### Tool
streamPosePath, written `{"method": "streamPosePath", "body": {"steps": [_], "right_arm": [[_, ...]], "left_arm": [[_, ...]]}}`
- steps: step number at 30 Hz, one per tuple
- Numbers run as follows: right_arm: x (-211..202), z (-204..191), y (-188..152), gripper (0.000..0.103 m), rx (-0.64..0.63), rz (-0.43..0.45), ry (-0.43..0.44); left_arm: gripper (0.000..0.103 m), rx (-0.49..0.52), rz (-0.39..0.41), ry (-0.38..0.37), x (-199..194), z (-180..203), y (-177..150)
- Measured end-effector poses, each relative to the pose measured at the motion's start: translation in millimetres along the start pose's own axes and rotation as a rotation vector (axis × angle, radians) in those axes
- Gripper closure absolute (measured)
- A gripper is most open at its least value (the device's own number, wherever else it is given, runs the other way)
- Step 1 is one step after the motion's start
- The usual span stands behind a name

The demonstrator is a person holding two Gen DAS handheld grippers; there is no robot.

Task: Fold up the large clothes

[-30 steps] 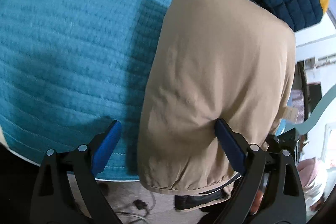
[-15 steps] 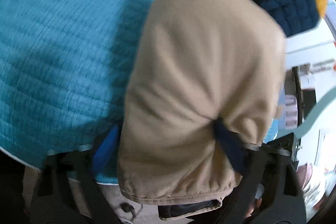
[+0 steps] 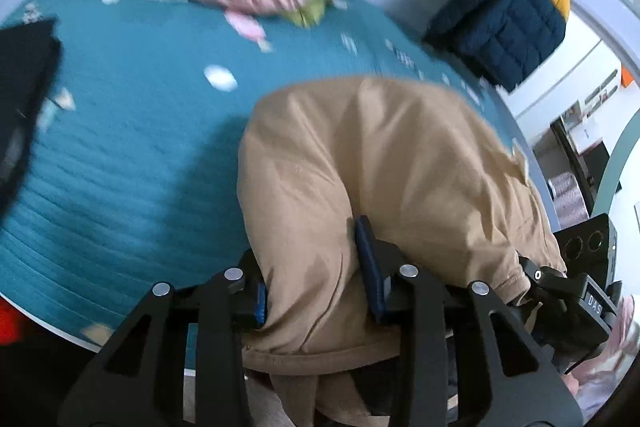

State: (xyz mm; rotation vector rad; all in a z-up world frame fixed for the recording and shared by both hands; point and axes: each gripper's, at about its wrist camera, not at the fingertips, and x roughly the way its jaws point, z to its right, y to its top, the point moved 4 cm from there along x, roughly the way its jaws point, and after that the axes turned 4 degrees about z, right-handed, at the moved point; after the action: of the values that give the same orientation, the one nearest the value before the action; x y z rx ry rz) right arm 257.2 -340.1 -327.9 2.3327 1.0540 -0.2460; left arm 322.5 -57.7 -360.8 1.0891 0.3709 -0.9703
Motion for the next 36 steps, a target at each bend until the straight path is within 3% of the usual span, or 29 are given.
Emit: {"method": "streamPosePath", "body": {"steps": [10,14,18,21,24,27,28,29,31,36], "right_arm": [[158.9,-143.0,12.6,0.072,-0.223,-0.142,0.214],[244.0,-194.4,-4.6,0.072,-0.274,-0.19,0.309],[319.7,-217.2,-46.3,0.072,-0.303,-0.236,0.348],[362.9,-206.7,-69.9,0.072,-0.273,-0.274,0.313],[406.0,-165.5,-103.8,0.072,-0.212,-0.35,0.18],[422.7,-125.9,-133.1,0.063,-0.173,-0.426,0.029],[424.6,-115.4,-139.4,0.051,-0.161,-0.441,-0.016],[425.8,-106.8,-144.4,0.037,-0.159,-0.455,-0.058],[421.4,-101.1,-144.2,0.034,-0.19,-0.432,-0.081],[389.8,-93.9,-123.4,0.031,-0.155,-0.315,-0.155]], "left_arm": [[0.068,-0.057,0.282,0.133,-145.0,-117.8,87.4],[0.068,-0.057,0.372,0.238,-192.4,-175.6,123.5],[0.068,-0.012,0.438,0.382,-233.0,-243.4,142.4],[0.068,0.015,0.434,0.464,-239.3,-290.7,135.6],[0.068,-0.03,0.315,0.54,-210.3,-345.2,111.6],[0.065,-0.074,0.252,0.582,-189.6,-373.4,85.8],[0.058,-0.1,0.251,0.586,-186.4,-377.8,78.1],[0.045,-0.115,0.261,0.598,-186.5,-379.6,73.3],[0.031,-0.13,0.279,0.626,-192.3,-382.9,67.2],[0.021,-0.124,0.269,0.656,-204.2,-373.2,53.1]]}}
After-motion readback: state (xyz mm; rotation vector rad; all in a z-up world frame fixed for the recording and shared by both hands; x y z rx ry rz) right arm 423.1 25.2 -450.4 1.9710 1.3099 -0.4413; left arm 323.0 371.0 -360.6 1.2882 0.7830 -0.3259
